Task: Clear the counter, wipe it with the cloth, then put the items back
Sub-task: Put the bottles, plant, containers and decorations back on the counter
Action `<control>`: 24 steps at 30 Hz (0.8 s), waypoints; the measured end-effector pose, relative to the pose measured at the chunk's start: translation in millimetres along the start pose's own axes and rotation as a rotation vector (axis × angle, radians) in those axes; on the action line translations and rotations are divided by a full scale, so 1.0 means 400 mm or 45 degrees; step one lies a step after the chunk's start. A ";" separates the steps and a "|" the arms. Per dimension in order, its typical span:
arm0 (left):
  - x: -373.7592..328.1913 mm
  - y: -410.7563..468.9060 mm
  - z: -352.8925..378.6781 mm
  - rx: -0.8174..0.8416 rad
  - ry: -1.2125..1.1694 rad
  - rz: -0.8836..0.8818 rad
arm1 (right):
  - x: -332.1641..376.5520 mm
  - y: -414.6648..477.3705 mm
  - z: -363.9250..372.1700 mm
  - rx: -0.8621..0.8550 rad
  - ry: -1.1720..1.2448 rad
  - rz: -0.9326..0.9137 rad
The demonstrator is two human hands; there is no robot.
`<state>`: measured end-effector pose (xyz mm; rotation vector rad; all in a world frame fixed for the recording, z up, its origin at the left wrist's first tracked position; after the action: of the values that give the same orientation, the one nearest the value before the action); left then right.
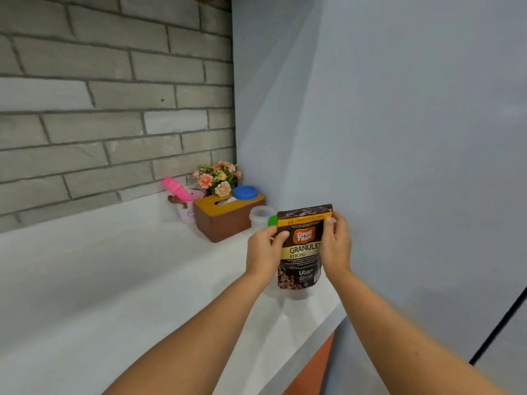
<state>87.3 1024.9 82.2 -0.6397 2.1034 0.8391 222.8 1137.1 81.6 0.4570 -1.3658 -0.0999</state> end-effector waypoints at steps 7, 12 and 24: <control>0.125 -0.024 -0.246 -0.185 0.054 -0.112 | 0.010 -0.086 0.261 0.328 0.123 0.030; 0.216 -0.067 -0.442 -0.328 0.170 -0.220 | 0.024 -0.193 0.446 0.506 0.166 0.063; 0.407 -0.213 -0.888 -0.544 0.228 -0.388 | 0.116 -0.492 0.836 0.851 0.255 0.120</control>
<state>-116.5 681.2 95.5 -1.2670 1.9189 1.0945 -49.4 857.0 94.8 0.9306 -1.1980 0.4828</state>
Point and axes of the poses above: each hand's wrist, its own y-axis towards the middle knuckle, its own z-axis out of the palm, x = y × z, the point moved 9 cm from there along y, towards the middle knuckle, and after that the axes turned 11 degrees about y, right-handed, at the moved point
